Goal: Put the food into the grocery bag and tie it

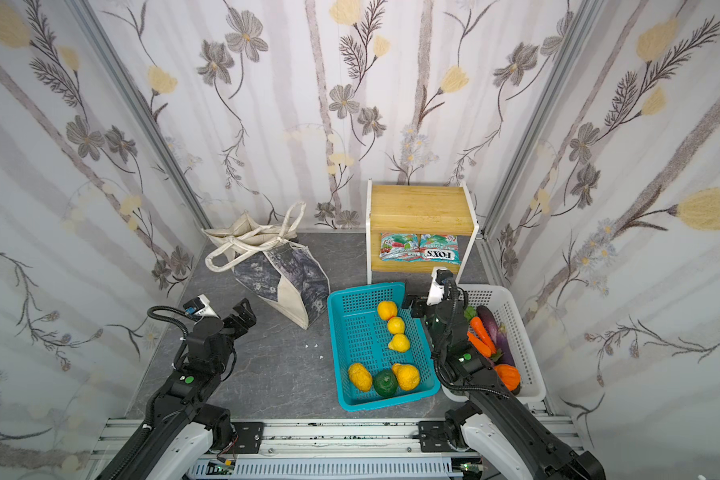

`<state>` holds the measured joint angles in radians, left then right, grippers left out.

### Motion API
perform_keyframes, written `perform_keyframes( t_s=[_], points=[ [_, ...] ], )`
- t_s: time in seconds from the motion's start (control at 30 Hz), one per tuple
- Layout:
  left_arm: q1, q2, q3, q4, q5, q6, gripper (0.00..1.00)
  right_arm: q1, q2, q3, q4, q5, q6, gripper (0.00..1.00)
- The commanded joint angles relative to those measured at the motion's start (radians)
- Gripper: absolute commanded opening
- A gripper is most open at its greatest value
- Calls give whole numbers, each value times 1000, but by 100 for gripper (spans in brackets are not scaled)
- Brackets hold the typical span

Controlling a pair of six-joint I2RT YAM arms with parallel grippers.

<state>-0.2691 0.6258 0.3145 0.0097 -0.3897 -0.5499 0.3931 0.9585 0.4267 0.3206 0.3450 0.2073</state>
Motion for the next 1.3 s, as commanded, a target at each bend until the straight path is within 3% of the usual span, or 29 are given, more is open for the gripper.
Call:
perform_keyframes(
  t_s=[0.0,0.13,0.33,0.53,0.7,1.1,1.27],
  points=[
    [-16,46,-33,208,-156,42,100,-76,-16,-88,200,71,-20,100],
    [-21,175,-22,367,-338,158,100,-162,25,-186,425,102,-150,100],
    [-14,297,-62,606,-326,305,100,-266,123,-216,521,107,-142,100],
    [88,435,-97,766,-191,418,100,-284,242,-256,718,35,-133,100],
    [211,567,-96,889,-18,410,100,-284,352,-242,810,-11,-171,100],
    [252,813,-41,1119,140,411,100,-285,556,-315,1179,-27,-201,100],
    [247,873,-34,1167,192,442,100,-285,554,-270,1092,-11,-193,100]
  ],
)
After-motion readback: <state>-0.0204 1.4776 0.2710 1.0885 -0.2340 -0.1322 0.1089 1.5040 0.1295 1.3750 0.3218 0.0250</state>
